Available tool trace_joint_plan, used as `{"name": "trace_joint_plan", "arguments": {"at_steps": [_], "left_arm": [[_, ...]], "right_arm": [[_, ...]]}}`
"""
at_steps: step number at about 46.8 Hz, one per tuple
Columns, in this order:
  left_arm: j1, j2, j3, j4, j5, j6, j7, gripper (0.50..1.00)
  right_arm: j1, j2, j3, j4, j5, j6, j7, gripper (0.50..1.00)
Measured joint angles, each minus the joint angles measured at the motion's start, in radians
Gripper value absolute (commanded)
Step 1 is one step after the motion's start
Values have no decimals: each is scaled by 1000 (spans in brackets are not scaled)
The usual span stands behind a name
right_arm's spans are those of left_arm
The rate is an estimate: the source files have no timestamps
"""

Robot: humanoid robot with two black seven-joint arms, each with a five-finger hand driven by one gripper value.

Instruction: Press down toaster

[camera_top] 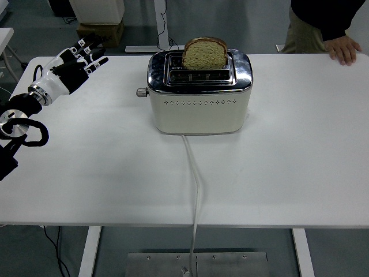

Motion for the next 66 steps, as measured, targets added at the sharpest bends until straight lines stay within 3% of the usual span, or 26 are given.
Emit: {"name": "trace_joint_plan", "arguments": {"at_steps": [66], "left_arm": [[24, -35, 0, -3, -1, 0, 0, 1000]], "right_arm": [[0, 0, -1, 0, -3, 0, 0, 1000]]}}
